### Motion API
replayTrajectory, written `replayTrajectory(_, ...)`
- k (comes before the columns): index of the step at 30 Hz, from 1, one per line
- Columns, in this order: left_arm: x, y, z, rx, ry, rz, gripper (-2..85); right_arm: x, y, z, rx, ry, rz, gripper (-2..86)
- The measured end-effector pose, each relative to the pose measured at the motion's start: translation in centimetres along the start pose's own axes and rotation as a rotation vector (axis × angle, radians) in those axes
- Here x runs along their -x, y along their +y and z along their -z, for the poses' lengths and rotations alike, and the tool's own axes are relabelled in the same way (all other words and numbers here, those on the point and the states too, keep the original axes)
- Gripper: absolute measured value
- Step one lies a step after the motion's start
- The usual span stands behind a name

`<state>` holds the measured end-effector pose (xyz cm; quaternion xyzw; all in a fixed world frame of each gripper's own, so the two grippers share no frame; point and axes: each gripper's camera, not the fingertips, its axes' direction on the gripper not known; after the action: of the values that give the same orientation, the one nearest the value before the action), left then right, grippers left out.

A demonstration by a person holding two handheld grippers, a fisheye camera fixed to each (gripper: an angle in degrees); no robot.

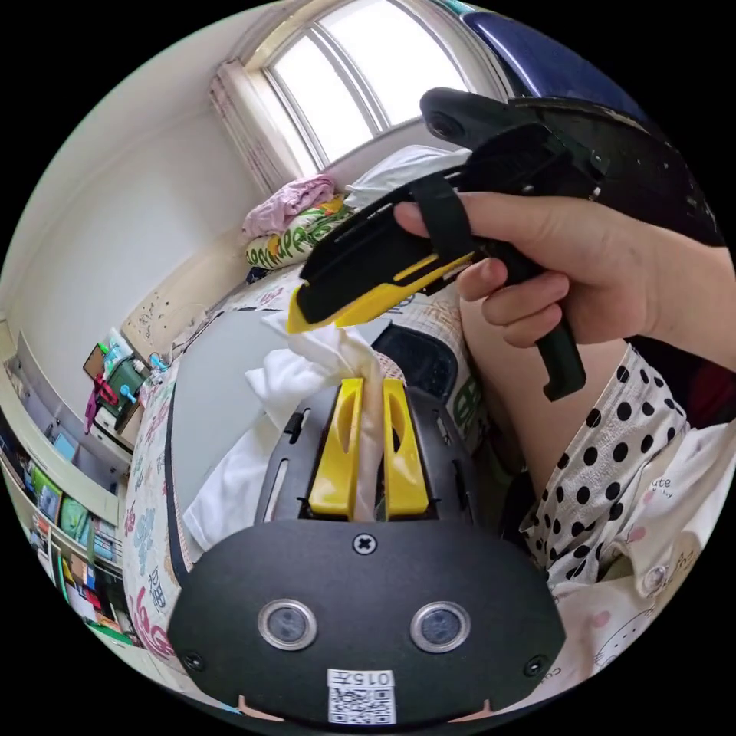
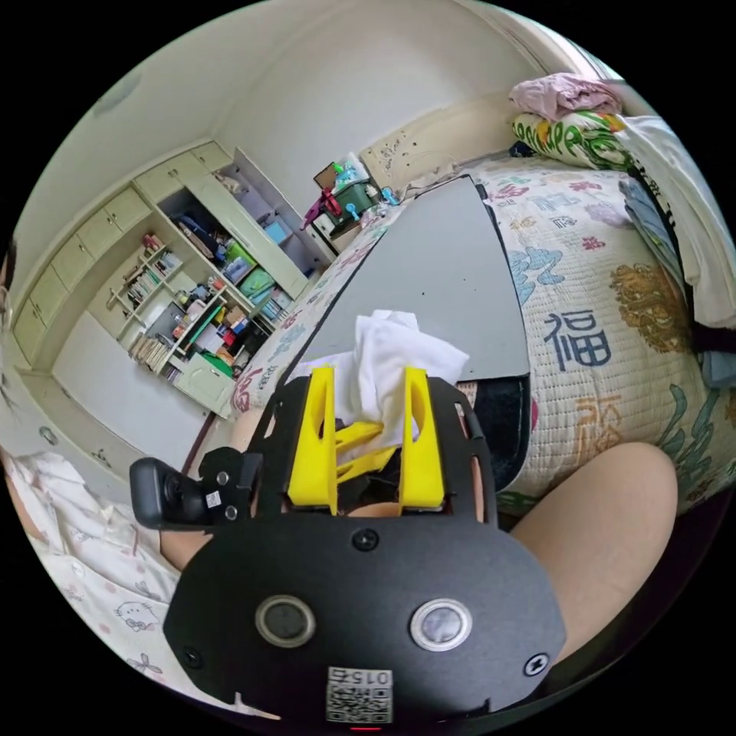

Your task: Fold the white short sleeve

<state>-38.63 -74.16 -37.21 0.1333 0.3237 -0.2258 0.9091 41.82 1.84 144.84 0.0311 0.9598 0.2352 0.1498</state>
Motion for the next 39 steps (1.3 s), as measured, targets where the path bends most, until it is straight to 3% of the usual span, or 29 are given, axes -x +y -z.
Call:
replayTrajectory(12, 1.3, 0.7, -6.7, -0.027, 0.118, 0.01, 2.3, -2.4, -8.7, 6.3, -0.037, 0.027, -0.312, 1.7)
replayTrajectory(18, 7.4, 2.8, -10.0, -0.082, 0.244, 0.256, 6.1, -2.0, -11.0, 11.8, -0.064, -0.088, -0.38, 2.4)
replayTrajectory(26, 14.0, 5.2, -18.4, -0.068, 0.499, 0.53, 8.9, 1.4, -13.7, 19.2, -0.118, -0.246, -0.392, 11.3)
replayTrajectory(34, 14.6, 8.5, -22.8, -0.037, 0.525, 0.513, 5.8, 5.2, -16.4, 21.6, -0.103, -0.227, -0.434, 10.7)
replayTrajectory(39, 15.8, 11.0, -23.4, -0.034, 0.538, 0.517, 6.1, 8.0, -16.6, 22.1, -0.127, -0.165, -0.497, 4.6)
